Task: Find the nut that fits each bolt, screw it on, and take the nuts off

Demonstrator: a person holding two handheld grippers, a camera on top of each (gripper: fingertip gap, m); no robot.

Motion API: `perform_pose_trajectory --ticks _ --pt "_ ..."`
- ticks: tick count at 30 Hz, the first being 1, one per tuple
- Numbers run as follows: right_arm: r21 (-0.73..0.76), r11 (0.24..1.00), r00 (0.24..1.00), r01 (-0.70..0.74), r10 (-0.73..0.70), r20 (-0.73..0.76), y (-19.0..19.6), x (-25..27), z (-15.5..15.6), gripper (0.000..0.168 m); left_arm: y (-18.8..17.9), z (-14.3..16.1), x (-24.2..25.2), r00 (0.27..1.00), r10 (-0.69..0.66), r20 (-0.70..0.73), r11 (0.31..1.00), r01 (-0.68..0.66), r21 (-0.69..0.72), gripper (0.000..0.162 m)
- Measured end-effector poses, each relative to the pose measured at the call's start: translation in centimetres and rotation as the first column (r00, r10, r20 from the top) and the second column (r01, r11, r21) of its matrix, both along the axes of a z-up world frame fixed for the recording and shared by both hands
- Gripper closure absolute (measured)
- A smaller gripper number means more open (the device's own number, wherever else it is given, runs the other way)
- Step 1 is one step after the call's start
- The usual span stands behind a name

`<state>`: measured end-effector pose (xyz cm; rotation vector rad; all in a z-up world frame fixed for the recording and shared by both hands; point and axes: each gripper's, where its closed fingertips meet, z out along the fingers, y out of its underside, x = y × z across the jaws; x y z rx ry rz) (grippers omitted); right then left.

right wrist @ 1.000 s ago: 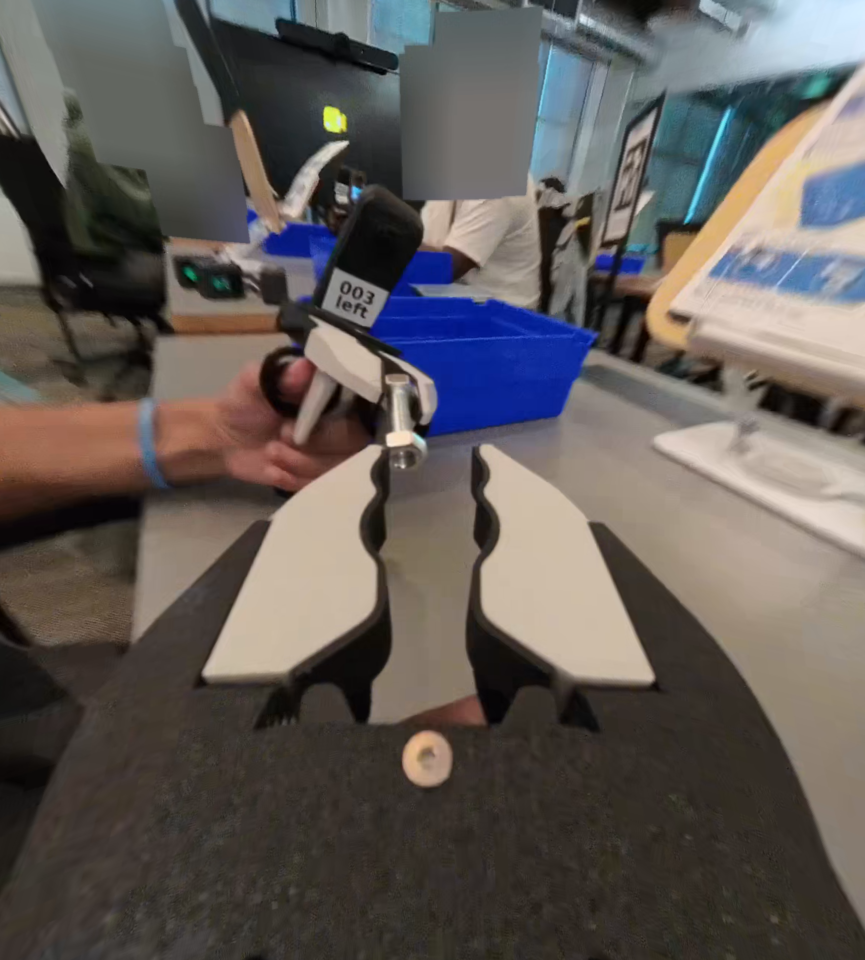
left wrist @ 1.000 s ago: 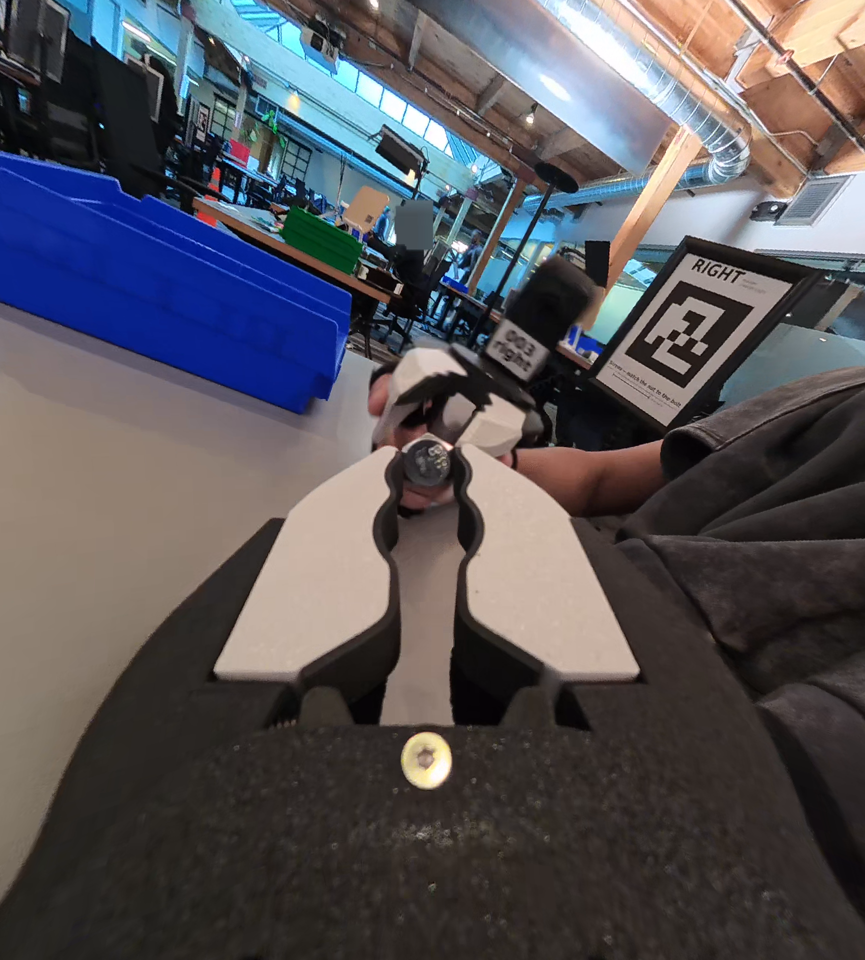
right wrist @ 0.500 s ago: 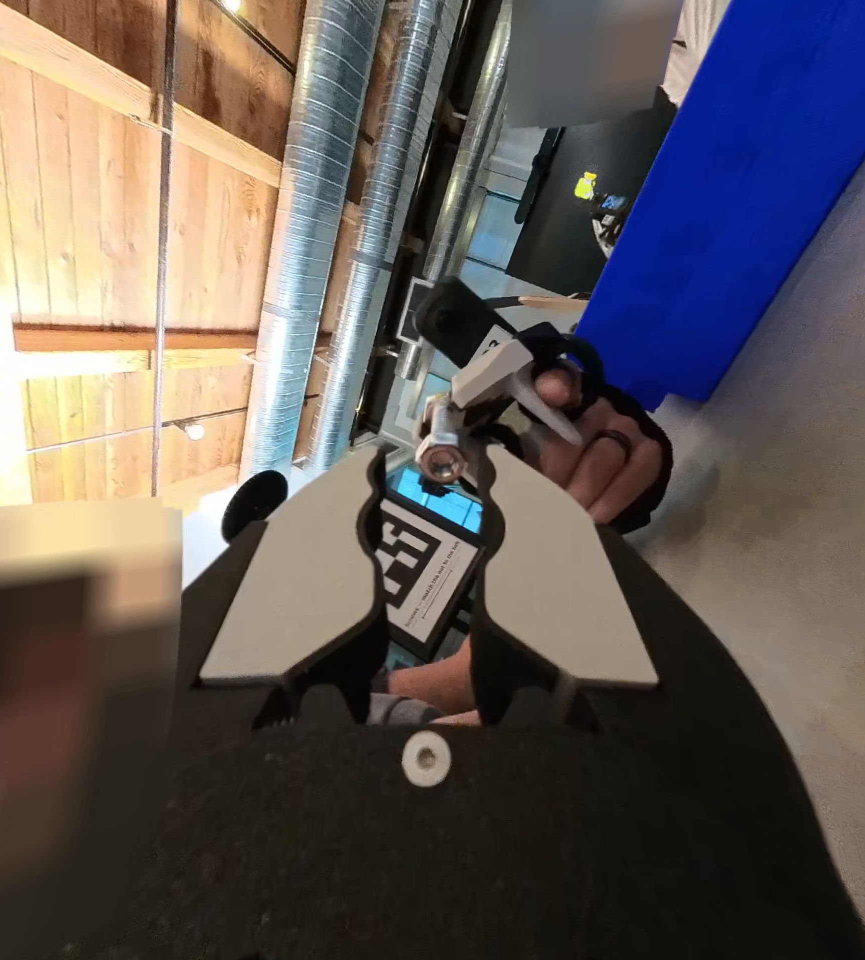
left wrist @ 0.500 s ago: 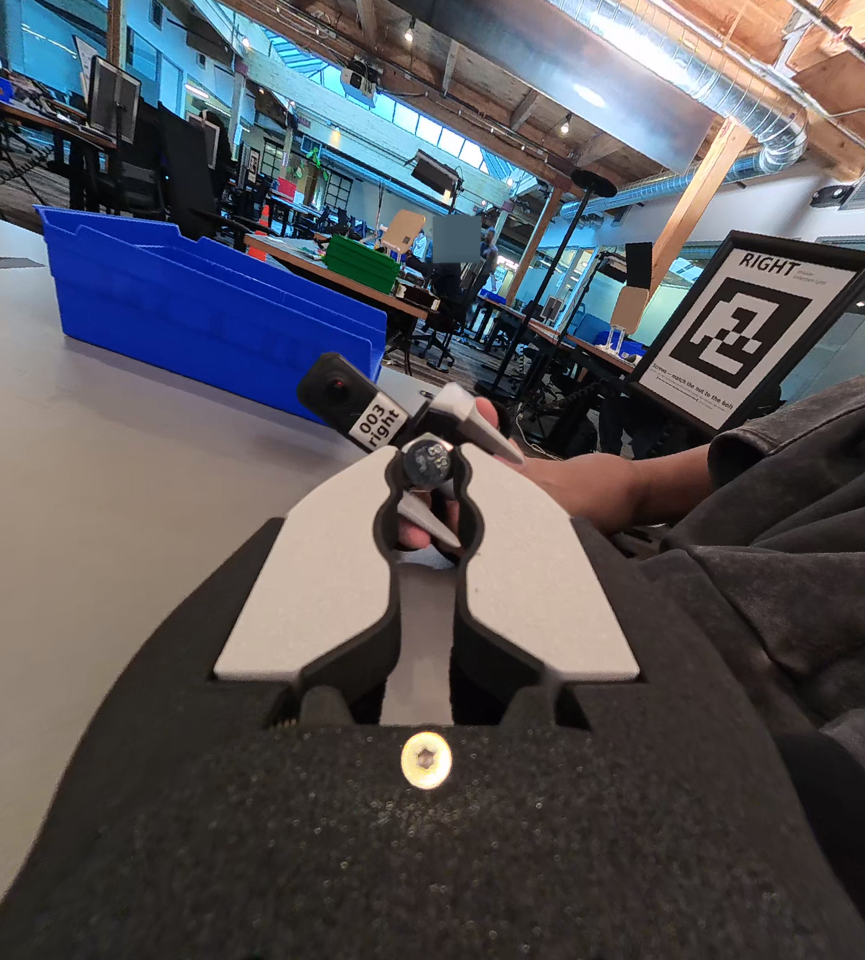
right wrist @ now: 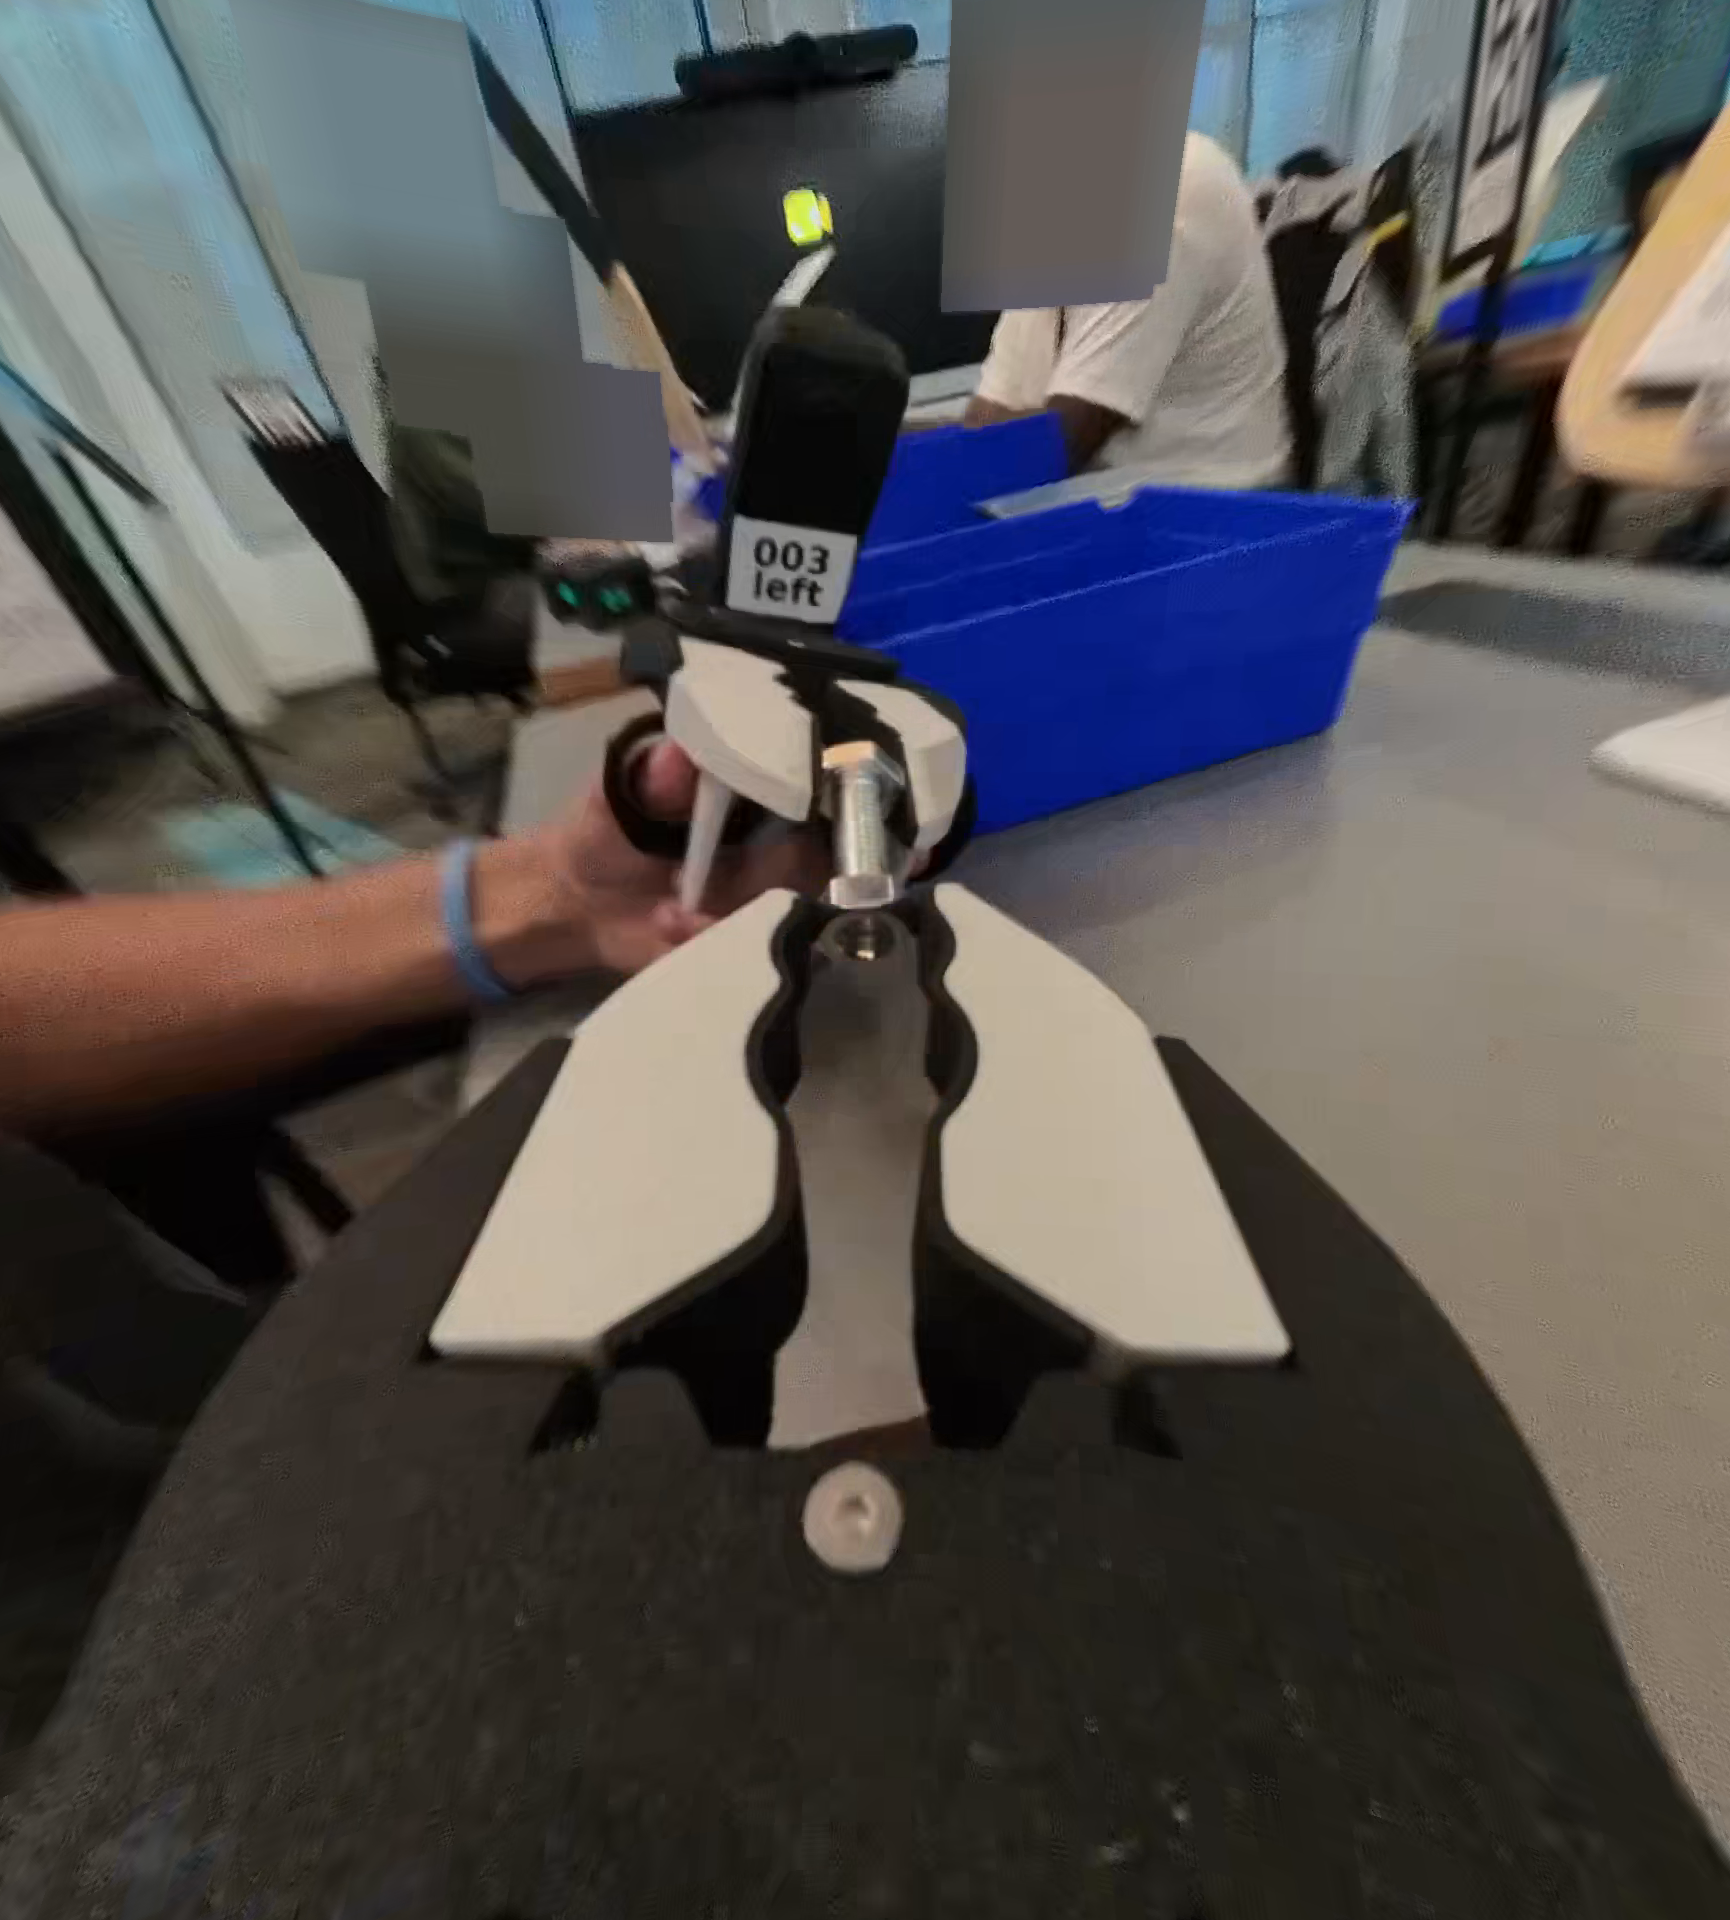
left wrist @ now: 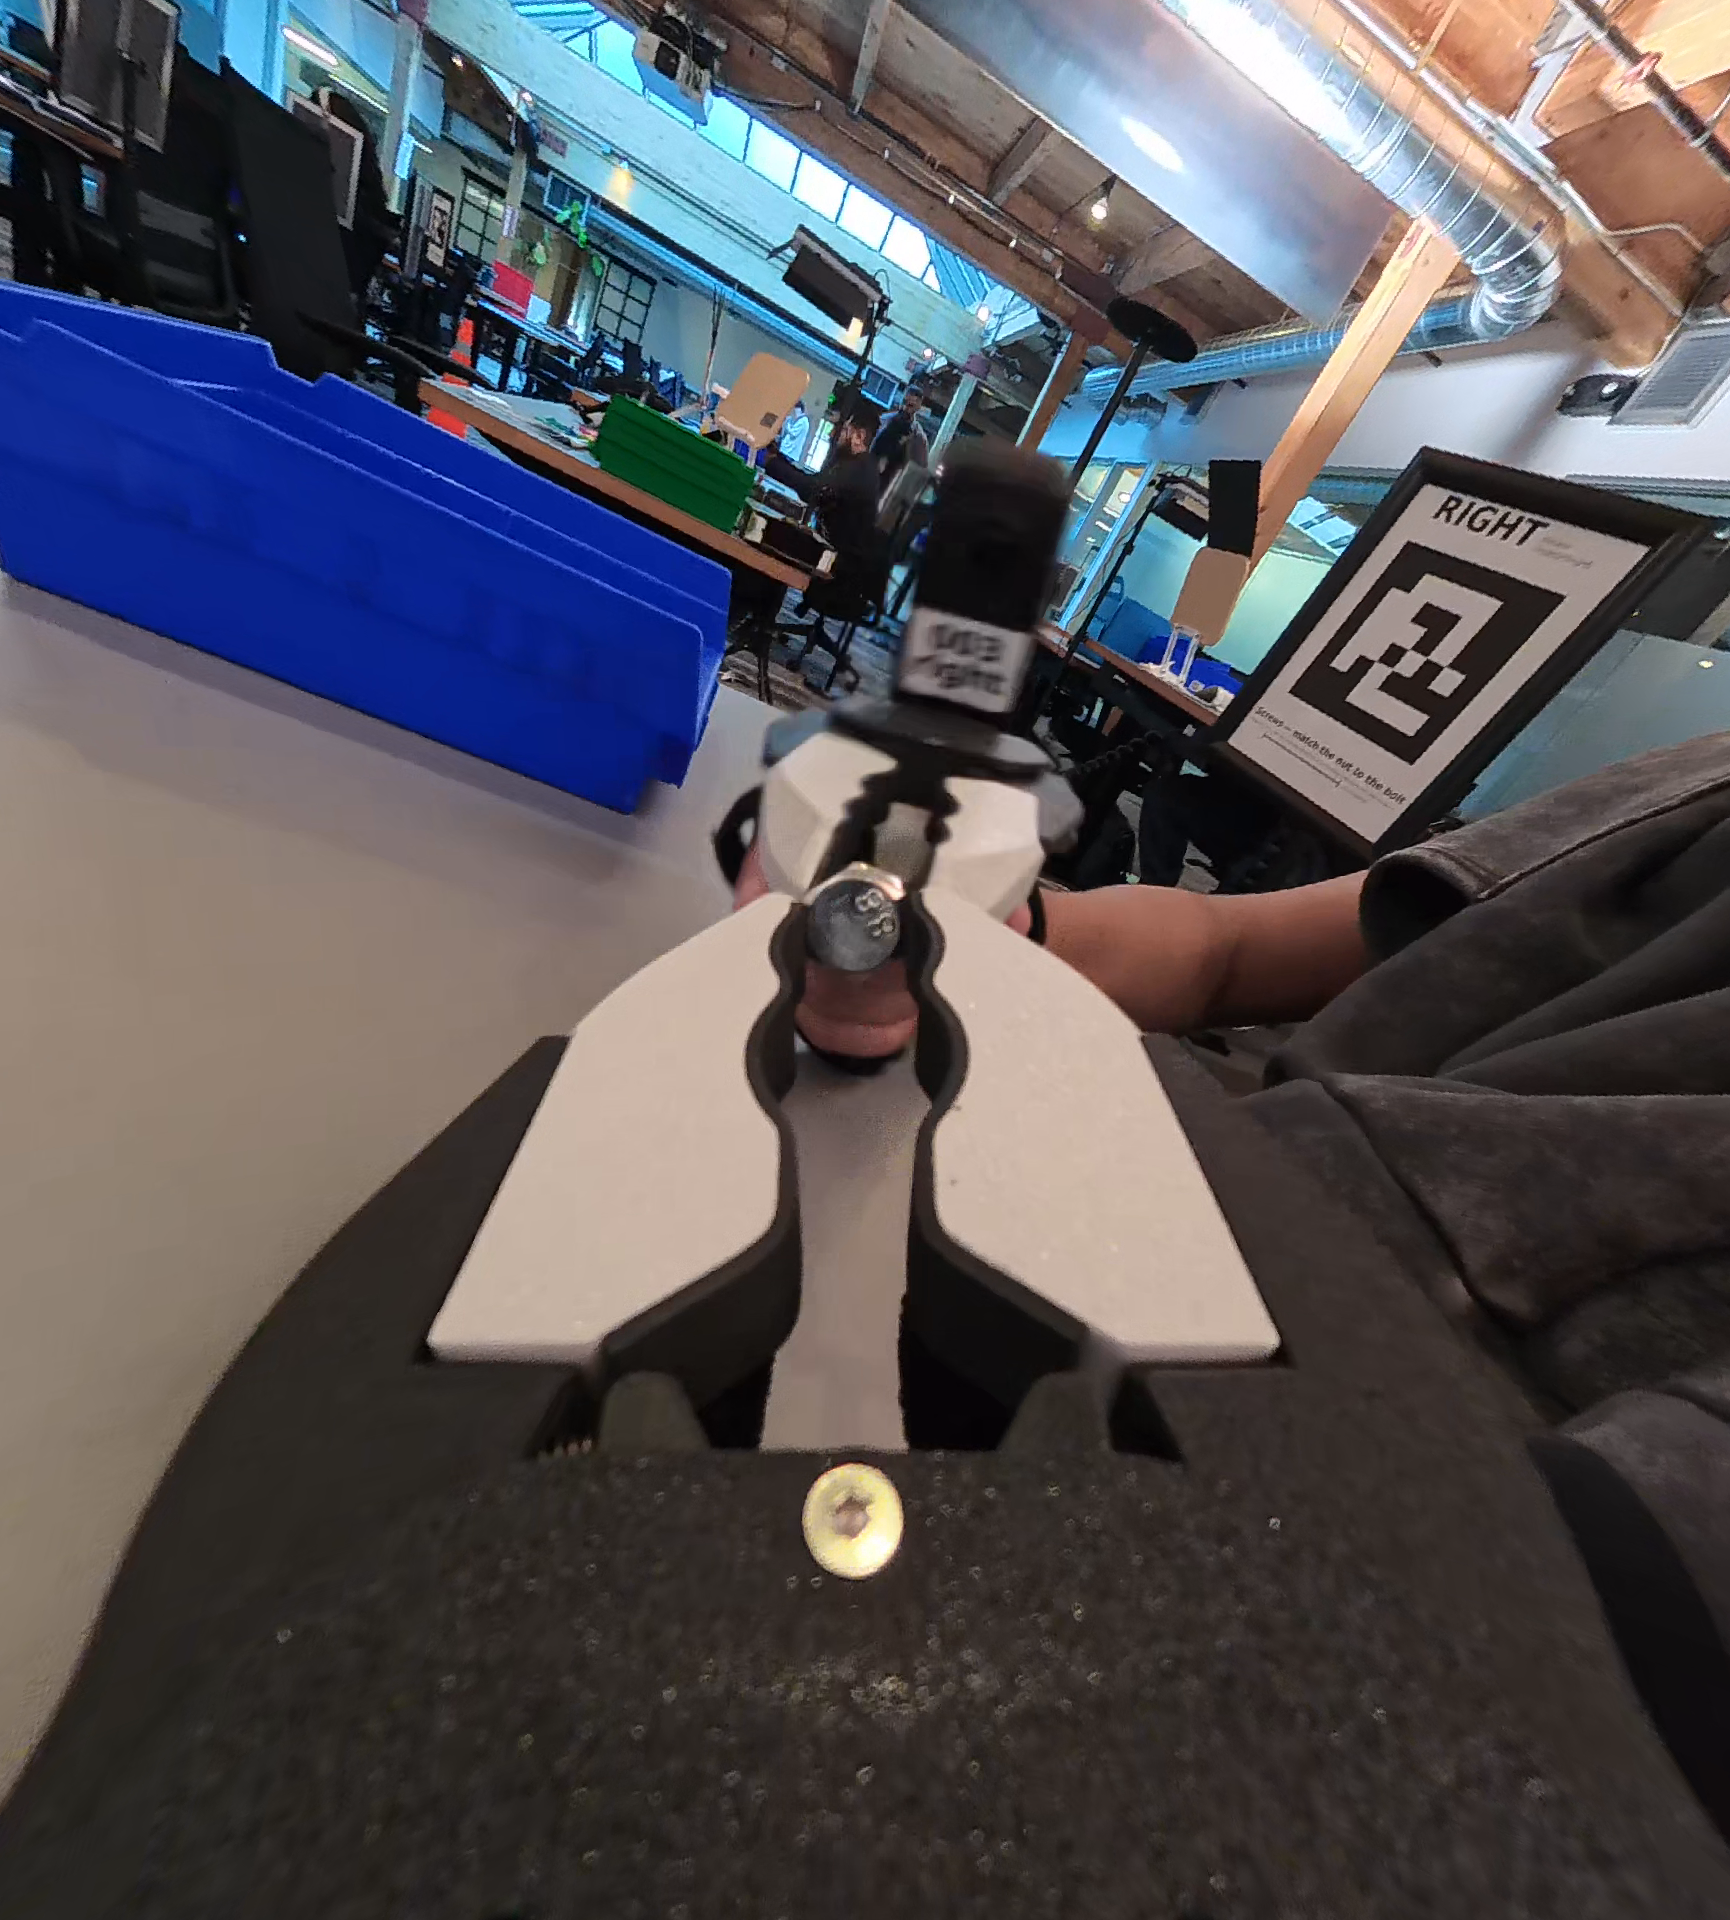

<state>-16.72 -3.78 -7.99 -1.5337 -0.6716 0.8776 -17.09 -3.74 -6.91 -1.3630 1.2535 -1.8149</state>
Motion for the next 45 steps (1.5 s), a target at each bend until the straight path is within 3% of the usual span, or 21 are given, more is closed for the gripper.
perform_pose_trajectory --ticks 3,6,9,11,12,15,16,18,20,22,24,26,28,30,33,37,38,41,42,45 --pt "0.401 0.915 0.910 0.053 -0.209 0.357 0.0 0.3 -0.4 0.149 -0.5 -0.3 0.3 1.000 -0.015 -0.021 1.000 0.015 0.007 0.144" --pt "0.683 0.730 0.698 -0.016 -0.481 0.531 0.0 1.1 -0.4 0.148 -0.6 -0.7 0.7 0.998 -0.033 -0.046 0.999 0.031 -0.029 0.144" --pt "0.849 0.483 0.423 -0.212 -0.738 0.525 0.0 1.5 -0.5 0.149 -0.7 -1.2 0.9 0.996 -0.048 -0.069 0.998 0.045 -0.050 0.144" --pt "0.881 0.363 0.334 -0.304 -0.826 0.455 -0.3 1.5 -0.3 0.149 -0.9 -1.1 1.0 0.996 -0.065 -0.064 0.995 0.060 -0.077 0.145" --pt "0.886 0.341 0.323 -0.314 -0.839 0.438 -0.3 1.5 -0.2 0.149 -0.9 -1.0 1.0 0.996 -0.069 -0.058 0.994 0.063 -0.087 0.144" --pt "0.893 0.329 0.351 -0.307 -0.833 0.428 -0.7 1.4 0.1 0.149 -1.1 -0.6 1.0 0.996 -0.080 -0.039 0.991 0.075 -0.107 0.144" --pt "0.887 0.382 0.387 -0.260 -0.800 0.458 -0.5 1.5 0.0 0.149 -1.0 -0.7 1.0 0.997 -0.070 -0.041 0.992 0.065 -0.104 0.144" --pt "0.816 0.560 0.538 -0.143 -0.648 0.539 -0.8 1.2 -0.5 0.148 -1.0 -0.8 0.9 0.996 -0.076 -0.045 0.993 0.071 -0.099 0.144" --pt "0.751 0.654 0.681 -0.086 -0.512 0.524 -1.5 0.8 -0.2 0.147 -1.0 -0.2 0.8 0.998 -0.062 -0.017 0.995 0.060 -0.078 0.145" --pt "0.690 0.723 0.764 -0.033 -0.427 0.484 -1.6 0.9 0.1 0.136 -0.9 0.3 0.6 0.998 -0.054 0.012 0.996 0.055 -0.077 0.144" --pt "0.588 0.808 0.852 0.048 -0.341 0.398 -1.4 1.1 0.3 0.128 -0.4 0.5 0.3 0.999 -0.033 0.028 0.997 0.035 -0.071 0.145" --pt "0.391 0.918 0.943 0.073 -0.191 0.272 -1.4 0.9 0.2 0.122 -0.1 0.8 -0.1 0.999 -0.014 0.047 0.998 0.017 -0.056 0.145" --pt "0.168 0.986 0.997 0.016 -0.028 0.069 -1.6 0.4 0.9 0.128 0.3 1.2 -0.4 0.997 0.012 0.073 0.999 -0.010 -0.038 0.145" --pt "-0.084 0.992 0.964 -0.095 0.071 -0.255 -1.5 0.6 2.3 0.124 0.5 1.3 -0.6 0.996 0.025 0.084 0.999 -0.023 -0.025 0.145" --pt "-0.352 0.861 0.775 -0.367 0.075 -0.627 -0.6 0.9 2.6 0.135 0.5 1.1 -0.5 0.997 0.034 0.072 0.999 -0.034 -0.002 0.145" --pt "-0.505 0.673 0.671 -0.541 -0.017 -0.741 0.1 0.3 0.1 0.130 0.4 0.7 -0.2 0.997 0.045 0.056 0.999 -0.046 0.028 0.145" --pt "-0.503 0.652 0.646 -0.567 -0.026 -0.762 0.1 0.2 0.1 0.128 0.3 0.6 -0.2 0.998 0.046 0.051 0.998 -0.048 0.039 0.145" --pt "-0.487 0.604 0.596 -0.631 -0.024 -0.802 -0.1 0.0 0.2 0.143 0.4 0.2 0.1 0.998 0.056 0.031 0.997 -0.057 0.056 0.145" --pt "-0.487 0.602 0.597 -0.633 -0.023 -0.802 -0.1 -0.1 0.1 0.150 0.4 0.1 0.1 0.998 0.058 0.024 0.996 -0.059 0.061 0.145" --pt "-0.490 0.602 0.597 -0.630 -0.027 -0.802 0.1 -0.1 0.2 0.150 0.3 0.0 0.3 0.998 0.055 0.018 0.996 -0.056 0.065 0.145"
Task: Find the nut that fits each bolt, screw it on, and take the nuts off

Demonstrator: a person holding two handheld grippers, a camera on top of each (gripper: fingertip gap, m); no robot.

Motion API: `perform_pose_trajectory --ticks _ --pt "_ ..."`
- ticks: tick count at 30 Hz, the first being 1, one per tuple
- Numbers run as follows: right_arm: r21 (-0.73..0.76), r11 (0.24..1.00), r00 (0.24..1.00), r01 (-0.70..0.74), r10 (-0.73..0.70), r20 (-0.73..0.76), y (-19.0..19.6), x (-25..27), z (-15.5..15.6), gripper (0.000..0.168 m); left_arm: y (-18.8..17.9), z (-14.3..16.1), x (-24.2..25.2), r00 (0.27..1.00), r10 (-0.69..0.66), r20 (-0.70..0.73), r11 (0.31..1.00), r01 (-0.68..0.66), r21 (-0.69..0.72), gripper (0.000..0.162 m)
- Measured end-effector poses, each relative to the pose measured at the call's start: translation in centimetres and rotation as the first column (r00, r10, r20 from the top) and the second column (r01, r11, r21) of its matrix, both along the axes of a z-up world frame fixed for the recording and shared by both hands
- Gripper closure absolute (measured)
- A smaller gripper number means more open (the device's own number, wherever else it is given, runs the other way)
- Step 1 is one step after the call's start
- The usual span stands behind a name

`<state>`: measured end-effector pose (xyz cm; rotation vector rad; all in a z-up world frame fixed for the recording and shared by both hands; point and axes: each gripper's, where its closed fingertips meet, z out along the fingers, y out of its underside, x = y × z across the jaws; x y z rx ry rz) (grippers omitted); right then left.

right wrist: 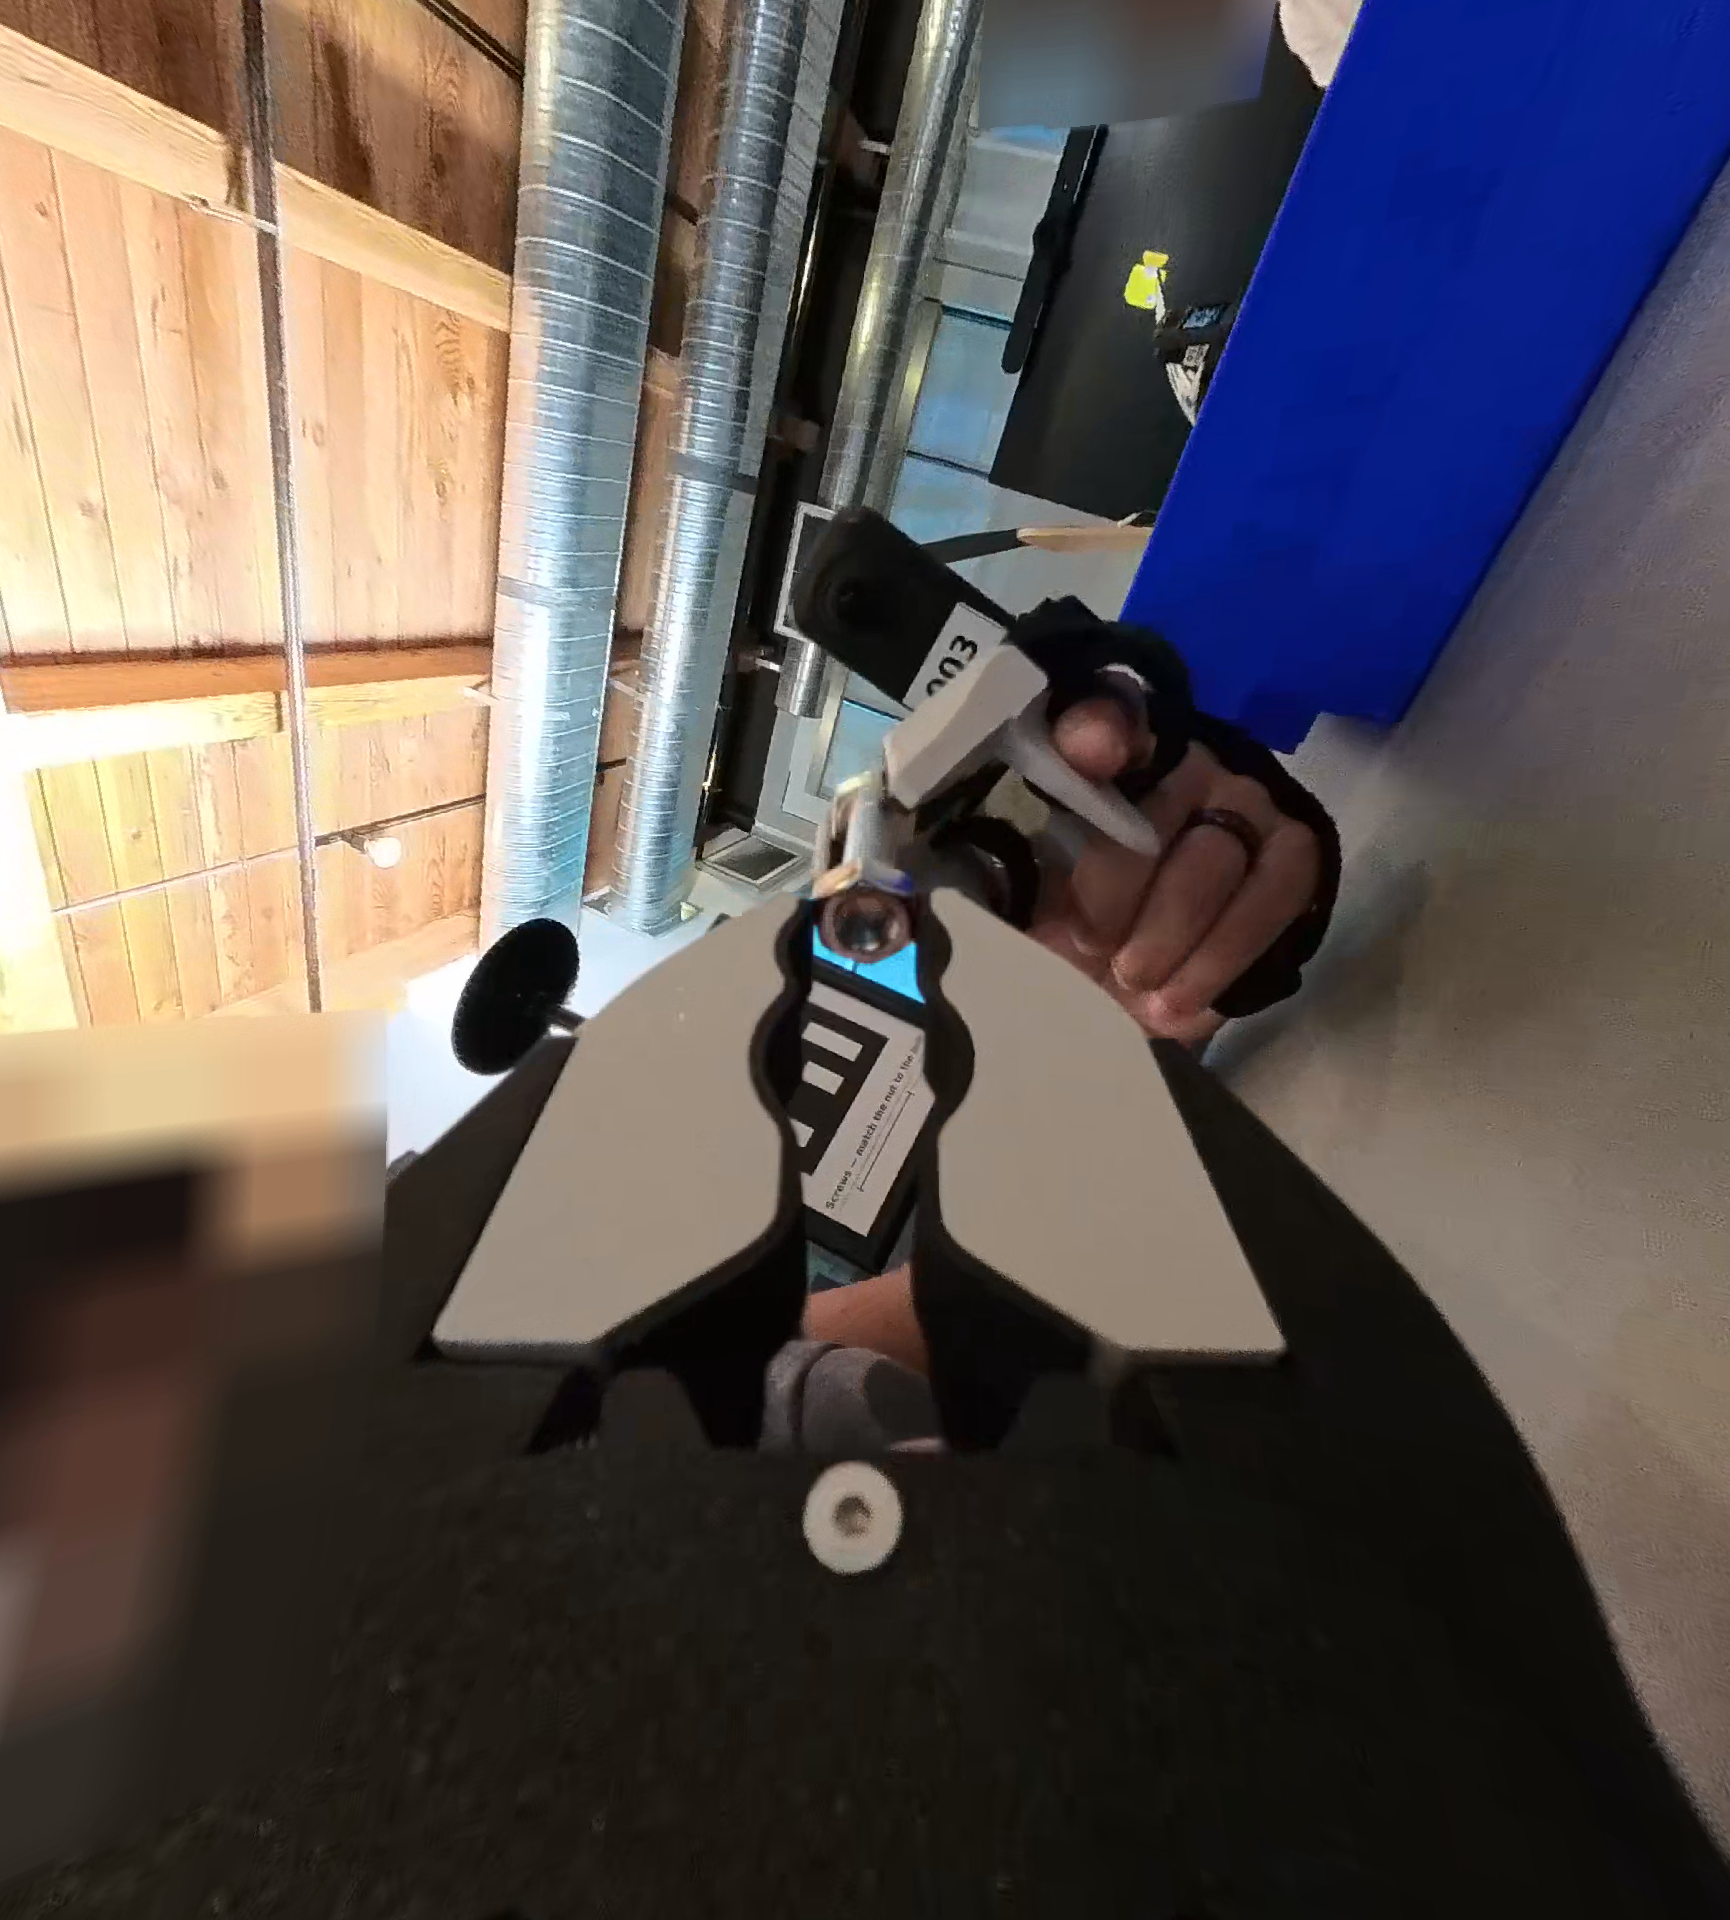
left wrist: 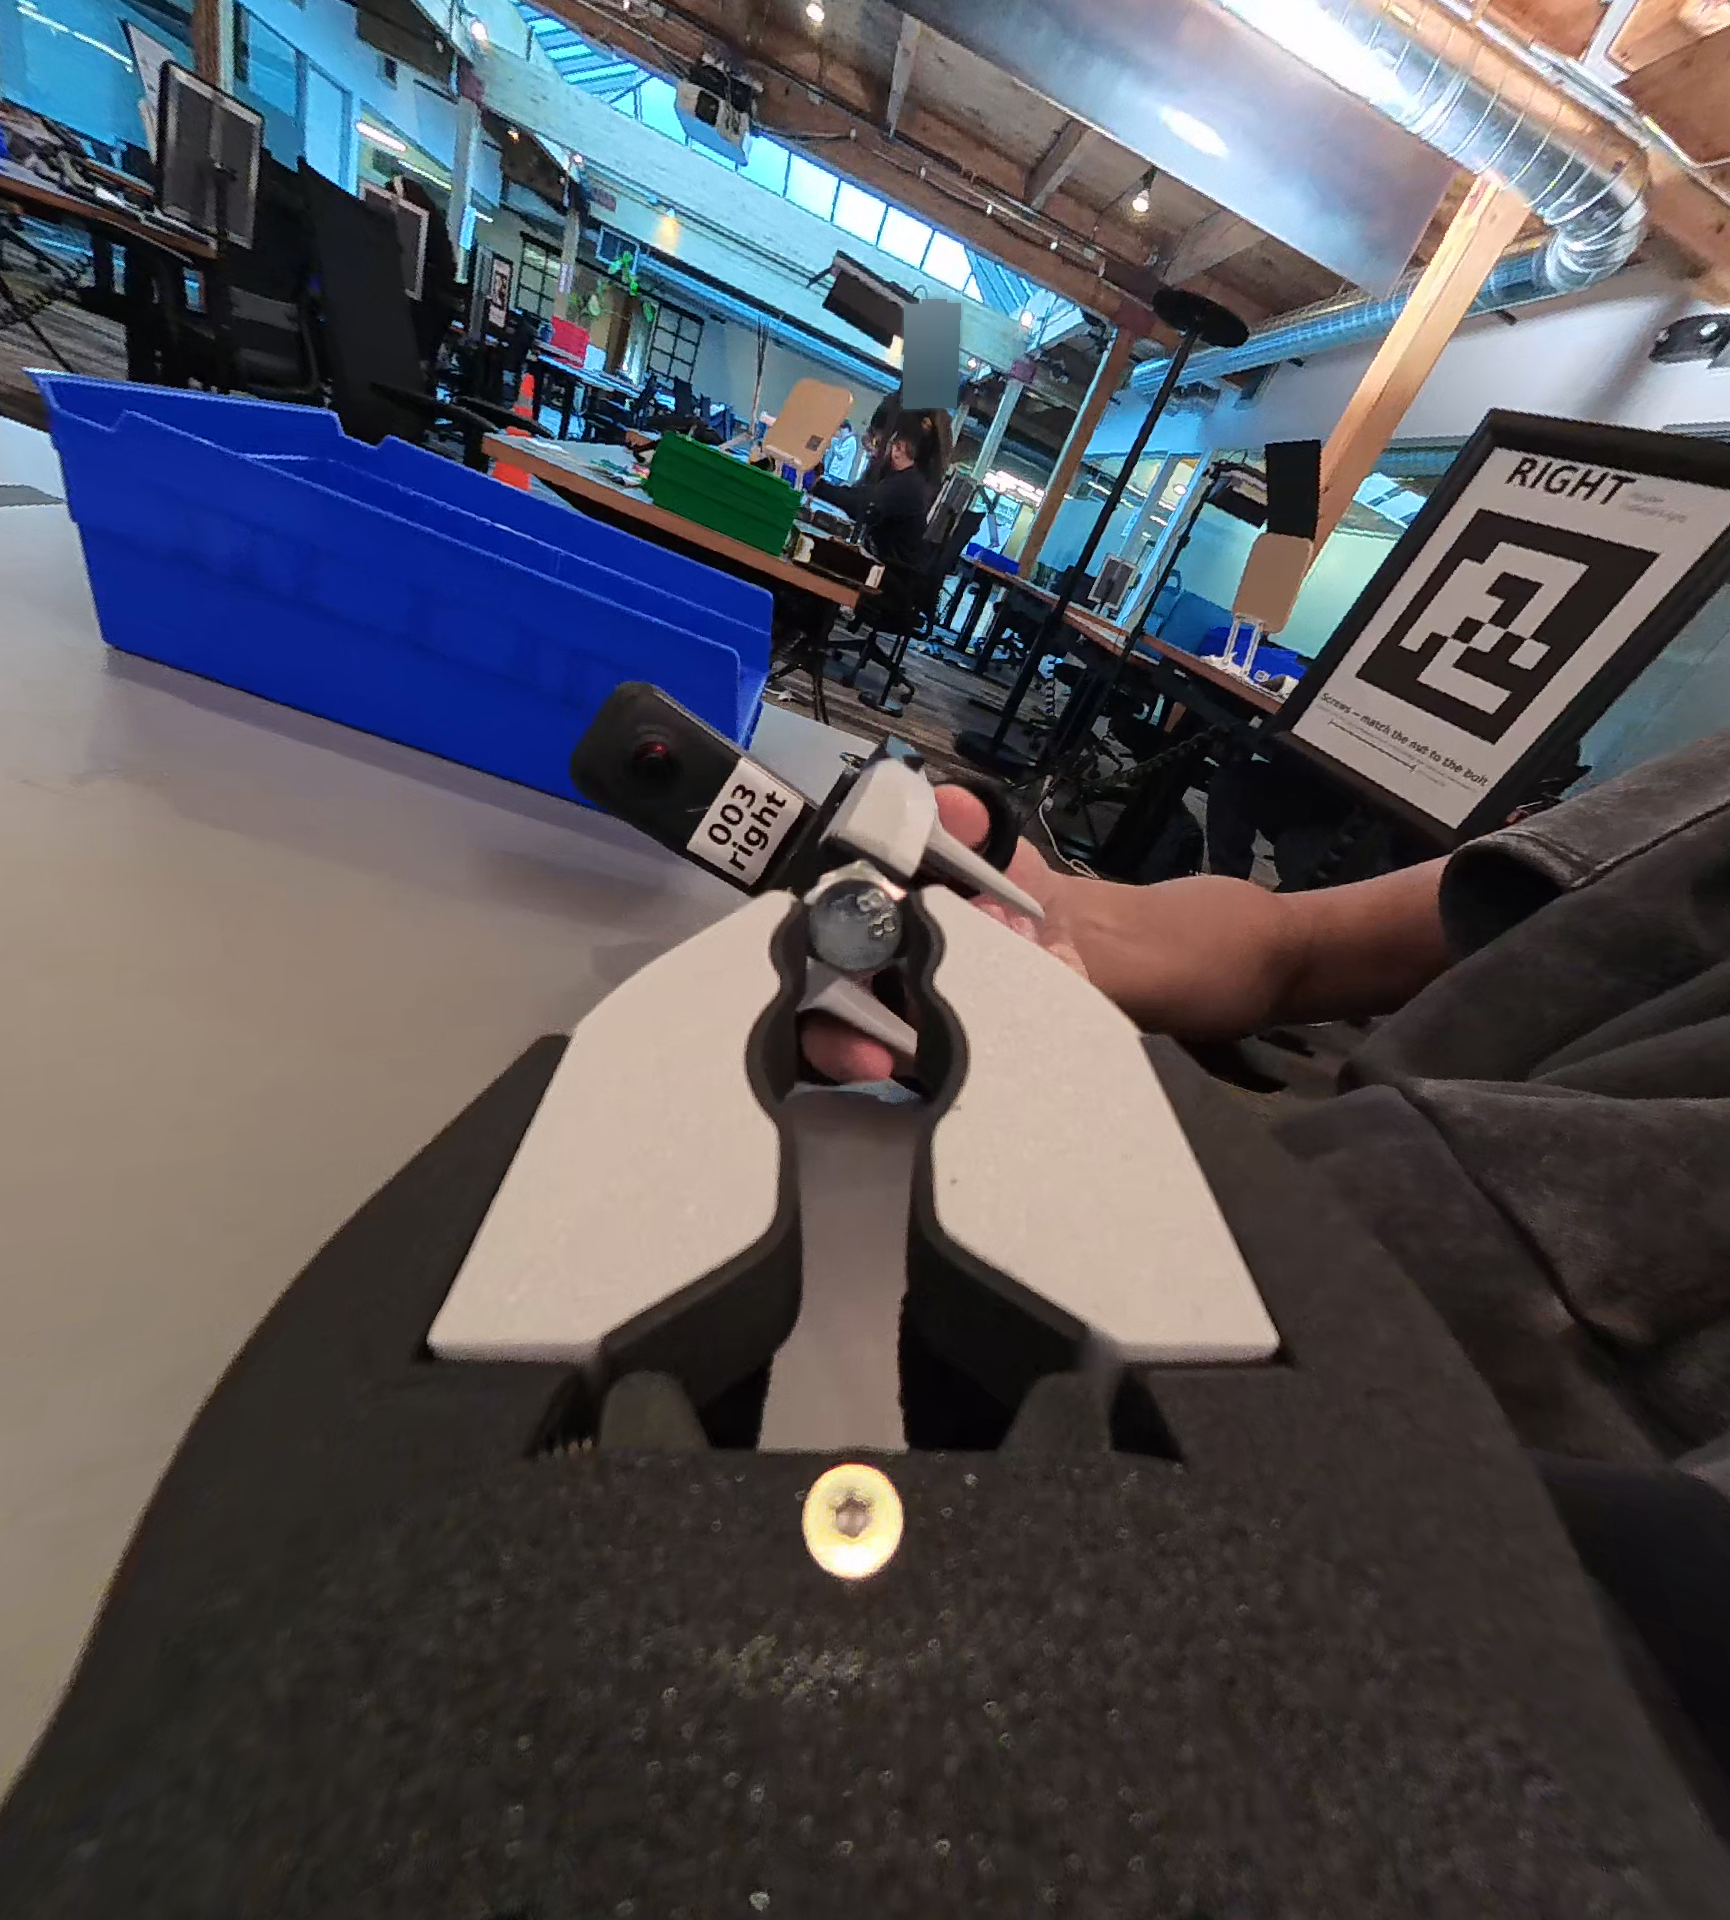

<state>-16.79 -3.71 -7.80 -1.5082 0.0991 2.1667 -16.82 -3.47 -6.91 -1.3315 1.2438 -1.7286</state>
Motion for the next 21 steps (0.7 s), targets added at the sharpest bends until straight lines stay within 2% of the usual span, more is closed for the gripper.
perform_pose_trajectory --ticks 4,7,9,11,13,14,15,18,21 --pt "0.064 0.997 0.997 0.033 -0.037 0.065 0.2 0.2 0.0 0.151 0.0 -0.1 0.1 1.000 0.000 -0.004 1.000 0.000 -0.003 0.145" --pt "0.272 0.959 0.952 0.076 -0.151 0.266 0.3 0.0 -0.3 0.151 0.0 -0.2 0.0 1.000 -0.026 -0.016 0.998 0.025 -0.050 0.144" --pt "0.499 0.864 0.842 0.067 -0.317 0.436 0.3 0.0 -0.5 0.151 0.0 0.0 -0.2 0.999 -0.040 -0.009 0.996 0.039 -0.075 0.145" --pt "0.715 0.698 0.665 -0.022 -0.524 0.532 0.3 0.2 -0.6 0.150 0.0 0.4 -0.4 0.999 -0.048 0.014 0.994 0.049 -0.096 0.144" --pt "0.868 0.463 0.473 -0.181 -0.733 0.489 0.0 0.5 -0.3 0.150 0.1 1.0 -0.8 0.997 -0.057 0.047 0.990 0.063 -0.125 0.145" --pt "0.895 0.361 0.413 -0.264 -0.796 0.442 -0.4 0.4 -0.2 0.151 0.3 1.1 -0.9 0.997 -0.052 0.057 0.990 0.059 -0.129 0.145" --pt "0.894 0.304 0.361 -0.329 -0.834 0.416 -0.5 0.4 -0.3 0.151 0.4 1.2 -1.0 0.997 -0.047 0.061 0.990 0.055 -0.130 0.145" --pt "0.873 0.226 0.232 -0.432 -0.908 0.350 0.0 1.0 -0.5 0.150 0.6 0.8 -0.9 0.999 -0.037 0.038 0.991 0.041 -0.127 0.144" --pt "0.836 0.269 0.123 -0.478 -0.922 0.367 1.3 2.4 -1.6 0.151 1.3 0.0 -0.2 0.999 0.040 -0.009 0.996 -0.041 -0.084 0.145"
